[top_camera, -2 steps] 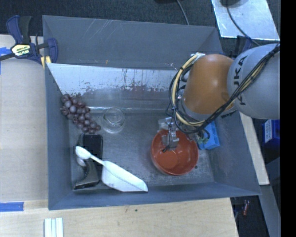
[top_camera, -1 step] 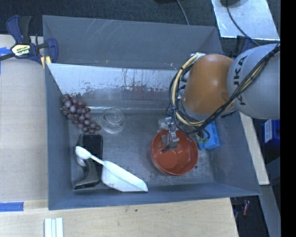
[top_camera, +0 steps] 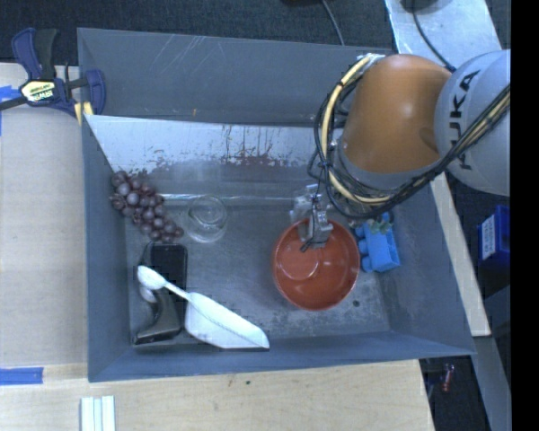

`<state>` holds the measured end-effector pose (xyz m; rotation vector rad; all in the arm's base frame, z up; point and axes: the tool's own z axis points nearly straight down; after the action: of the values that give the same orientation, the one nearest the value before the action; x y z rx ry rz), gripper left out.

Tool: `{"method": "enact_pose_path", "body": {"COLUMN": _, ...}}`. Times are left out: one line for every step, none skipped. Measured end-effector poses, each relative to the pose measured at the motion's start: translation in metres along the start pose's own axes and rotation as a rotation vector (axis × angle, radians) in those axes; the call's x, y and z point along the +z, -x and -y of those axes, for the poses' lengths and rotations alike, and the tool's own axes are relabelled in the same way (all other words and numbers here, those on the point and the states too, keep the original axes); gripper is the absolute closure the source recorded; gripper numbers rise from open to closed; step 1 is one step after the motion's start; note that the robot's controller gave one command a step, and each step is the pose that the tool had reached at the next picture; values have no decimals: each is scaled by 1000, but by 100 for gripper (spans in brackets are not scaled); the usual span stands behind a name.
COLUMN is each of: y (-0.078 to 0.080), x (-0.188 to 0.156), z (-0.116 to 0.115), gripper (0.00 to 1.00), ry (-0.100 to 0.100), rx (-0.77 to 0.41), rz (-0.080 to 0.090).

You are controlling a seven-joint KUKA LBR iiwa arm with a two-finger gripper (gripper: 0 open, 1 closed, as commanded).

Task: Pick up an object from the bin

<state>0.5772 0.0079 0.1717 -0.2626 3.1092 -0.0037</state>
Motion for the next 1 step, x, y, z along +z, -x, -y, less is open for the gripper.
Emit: {"method": "enact_pose_path", "body": {"y": -1, "x": -99, "z": 11, "gripper": 100, "ry": 2, "rx": 1, "rz": -16}}
